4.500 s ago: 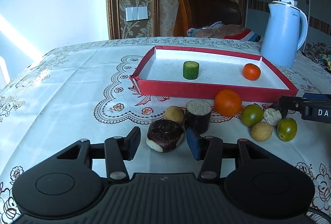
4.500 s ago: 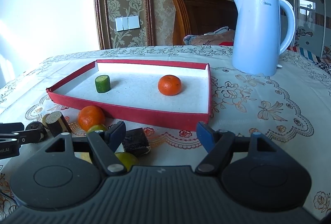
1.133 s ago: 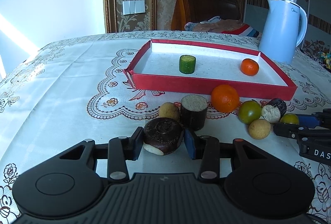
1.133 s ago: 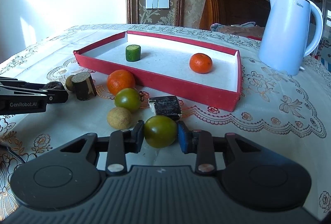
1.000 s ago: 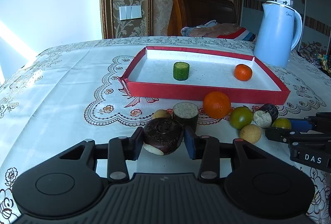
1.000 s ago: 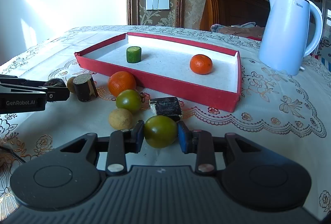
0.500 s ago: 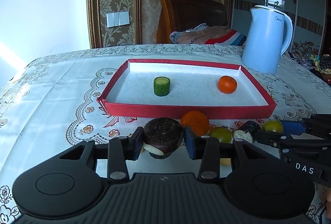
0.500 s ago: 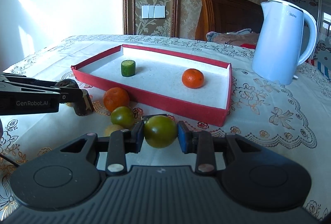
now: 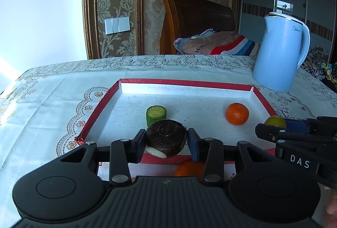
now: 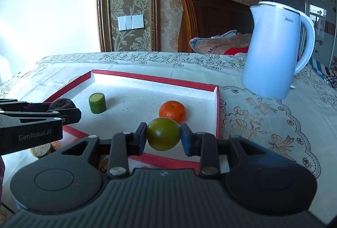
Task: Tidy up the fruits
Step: 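Lift and carry the chocolate cake and green lime into the red tray, then lower the items onto the tray floor and open both grippers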
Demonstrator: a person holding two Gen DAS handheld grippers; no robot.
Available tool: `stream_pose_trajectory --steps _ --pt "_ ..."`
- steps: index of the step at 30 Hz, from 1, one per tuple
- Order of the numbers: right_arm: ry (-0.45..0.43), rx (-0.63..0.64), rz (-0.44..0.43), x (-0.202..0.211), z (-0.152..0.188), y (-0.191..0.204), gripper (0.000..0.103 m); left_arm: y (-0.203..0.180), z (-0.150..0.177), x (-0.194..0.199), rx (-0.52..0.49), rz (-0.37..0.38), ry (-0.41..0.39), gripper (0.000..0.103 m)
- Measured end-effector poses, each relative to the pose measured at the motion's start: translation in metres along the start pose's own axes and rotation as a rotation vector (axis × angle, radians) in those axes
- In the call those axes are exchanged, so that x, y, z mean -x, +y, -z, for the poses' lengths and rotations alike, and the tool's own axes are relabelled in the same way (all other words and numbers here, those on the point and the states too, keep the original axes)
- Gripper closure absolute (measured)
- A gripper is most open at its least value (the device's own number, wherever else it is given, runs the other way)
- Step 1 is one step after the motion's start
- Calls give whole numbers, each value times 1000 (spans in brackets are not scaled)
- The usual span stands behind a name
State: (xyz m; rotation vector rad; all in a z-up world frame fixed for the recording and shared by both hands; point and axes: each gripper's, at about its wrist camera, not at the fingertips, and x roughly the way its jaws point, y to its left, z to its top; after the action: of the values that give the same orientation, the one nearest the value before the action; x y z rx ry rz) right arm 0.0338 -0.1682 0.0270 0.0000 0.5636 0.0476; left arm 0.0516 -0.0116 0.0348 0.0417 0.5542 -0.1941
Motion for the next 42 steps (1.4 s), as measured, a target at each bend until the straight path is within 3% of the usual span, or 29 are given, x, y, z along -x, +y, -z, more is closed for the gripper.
stream_pose_trajectory --steps 17,23,42 --pt "130 -61 37 -66 -3 -6 71 0 -4 -52 5 -41 94 62" --pt "120 -61 53 -76 -7 -5 71 -3 -4 -64 -17 -81 109 62" --pt "100 -54 71 -75 -5 -1 68 -5 -2 -67 -40 -99 95 61"
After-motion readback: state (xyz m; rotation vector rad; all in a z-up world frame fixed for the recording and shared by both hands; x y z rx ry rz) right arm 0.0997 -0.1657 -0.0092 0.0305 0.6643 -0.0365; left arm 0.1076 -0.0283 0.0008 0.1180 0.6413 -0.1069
